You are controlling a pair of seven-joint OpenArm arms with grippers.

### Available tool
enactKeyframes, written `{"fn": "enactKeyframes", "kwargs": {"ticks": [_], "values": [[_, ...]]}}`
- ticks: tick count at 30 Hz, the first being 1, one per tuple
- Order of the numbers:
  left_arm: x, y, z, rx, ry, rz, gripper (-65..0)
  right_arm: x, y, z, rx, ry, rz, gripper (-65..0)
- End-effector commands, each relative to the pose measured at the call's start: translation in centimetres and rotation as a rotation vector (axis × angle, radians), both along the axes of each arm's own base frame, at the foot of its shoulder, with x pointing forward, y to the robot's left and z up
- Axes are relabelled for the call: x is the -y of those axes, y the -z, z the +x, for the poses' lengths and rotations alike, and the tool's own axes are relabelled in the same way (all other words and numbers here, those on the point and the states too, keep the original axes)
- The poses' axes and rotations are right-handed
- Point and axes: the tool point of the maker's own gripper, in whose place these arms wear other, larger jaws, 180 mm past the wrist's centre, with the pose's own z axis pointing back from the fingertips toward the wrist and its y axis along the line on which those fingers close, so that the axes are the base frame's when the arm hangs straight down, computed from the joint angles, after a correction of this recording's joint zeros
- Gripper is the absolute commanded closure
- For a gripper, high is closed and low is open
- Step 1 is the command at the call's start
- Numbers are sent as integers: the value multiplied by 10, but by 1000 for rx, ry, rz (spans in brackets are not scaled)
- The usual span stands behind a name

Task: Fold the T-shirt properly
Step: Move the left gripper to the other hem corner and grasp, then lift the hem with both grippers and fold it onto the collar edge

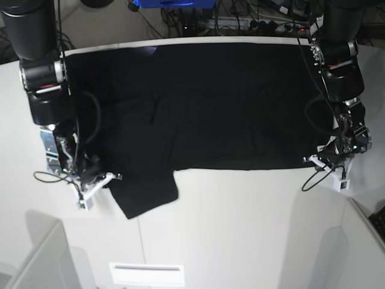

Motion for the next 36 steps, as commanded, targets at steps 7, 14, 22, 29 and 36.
{"fn": "enactKeyframes", "kwargs": {"ticks": [7,14,22,29,36], "values": [[4,-39,-14,94,92,141,0,2,-31,15,101,-18,-1,0],[-8,-67,-34,183,39,178,0,16,-51,9,169,48,59,0],[0,-96,-49,223,37,169,0,16,-62,-9,156,42,79,0],[8,-127,-67,250,47,136,0,21,-79,-32,159,34,81,0],[18,-128,-91,229,88,181,0,28,-97,-62,162,38,73,0]]}}
